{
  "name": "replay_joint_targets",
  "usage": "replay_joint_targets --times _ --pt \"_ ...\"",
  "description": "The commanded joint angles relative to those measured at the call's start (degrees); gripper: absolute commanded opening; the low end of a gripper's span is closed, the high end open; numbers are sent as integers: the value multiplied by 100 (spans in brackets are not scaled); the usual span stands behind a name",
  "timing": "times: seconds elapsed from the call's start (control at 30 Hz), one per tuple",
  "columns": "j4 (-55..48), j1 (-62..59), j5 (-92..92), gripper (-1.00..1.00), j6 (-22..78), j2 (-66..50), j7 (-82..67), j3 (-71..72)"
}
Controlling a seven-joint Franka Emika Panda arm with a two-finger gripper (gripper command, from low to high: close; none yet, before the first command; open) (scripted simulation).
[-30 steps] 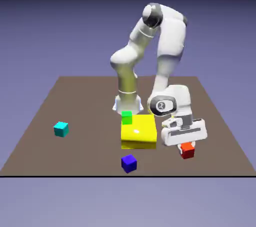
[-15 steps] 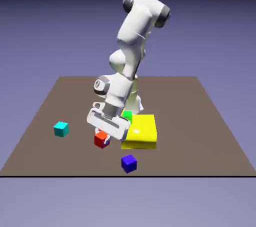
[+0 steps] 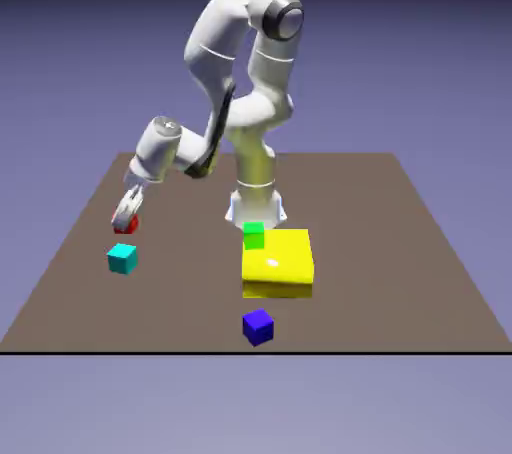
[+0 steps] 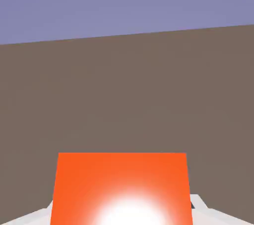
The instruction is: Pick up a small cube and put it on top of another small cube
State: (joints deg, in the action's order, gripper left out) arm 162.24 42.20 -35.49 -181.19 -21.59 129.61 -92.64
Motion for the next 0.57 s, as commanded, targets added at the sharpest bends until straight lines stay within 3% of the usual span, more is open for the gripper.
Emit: replay_joint_targets --times 0.0,0.43,0.47,0.53 --pt "-30 -207 15 -100 -76 -72 16 202" --pt "-418 -2844 200 -100 -1120 -985 218 2773" --pt "-418 -2845 200 100 -1120 -985 218 2773" --pt "-387 -2637 186 100 -1038 -913 202 2571"
